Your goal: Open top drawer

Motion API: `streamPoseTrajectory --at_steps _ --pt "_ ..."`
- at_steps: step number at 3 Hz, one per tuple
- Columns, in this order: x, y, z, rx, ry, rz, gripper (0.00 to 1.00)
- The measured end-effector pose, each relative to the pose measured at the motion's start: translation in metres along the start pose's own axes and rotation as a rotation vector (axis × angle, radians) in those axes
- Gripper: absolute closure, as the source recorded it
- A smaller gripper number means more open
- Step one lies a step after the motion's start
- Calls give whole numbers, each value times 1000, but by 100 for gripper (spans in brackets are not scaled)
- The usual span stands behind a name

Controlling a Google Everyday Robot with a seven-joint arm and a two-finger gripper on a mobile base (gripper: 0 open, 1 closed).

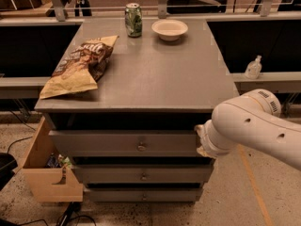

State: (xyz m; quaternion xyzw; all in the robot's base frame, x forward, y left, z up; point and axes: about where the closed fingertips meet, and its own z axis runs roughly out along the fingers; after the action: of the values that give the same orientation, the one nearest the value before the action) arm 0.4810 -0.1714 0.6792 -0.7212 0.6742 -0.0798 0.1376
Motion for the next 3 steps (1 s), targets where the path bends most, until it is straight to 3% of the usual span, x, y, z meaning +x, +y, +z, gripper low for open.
streamPoseTrajectory --at_steps 1,2,3 --pt "0 0 -1 0 0 0 100" --pt "0 0 -1 0 0 0 100" --pt "0 0 -1 0 0 0 84"
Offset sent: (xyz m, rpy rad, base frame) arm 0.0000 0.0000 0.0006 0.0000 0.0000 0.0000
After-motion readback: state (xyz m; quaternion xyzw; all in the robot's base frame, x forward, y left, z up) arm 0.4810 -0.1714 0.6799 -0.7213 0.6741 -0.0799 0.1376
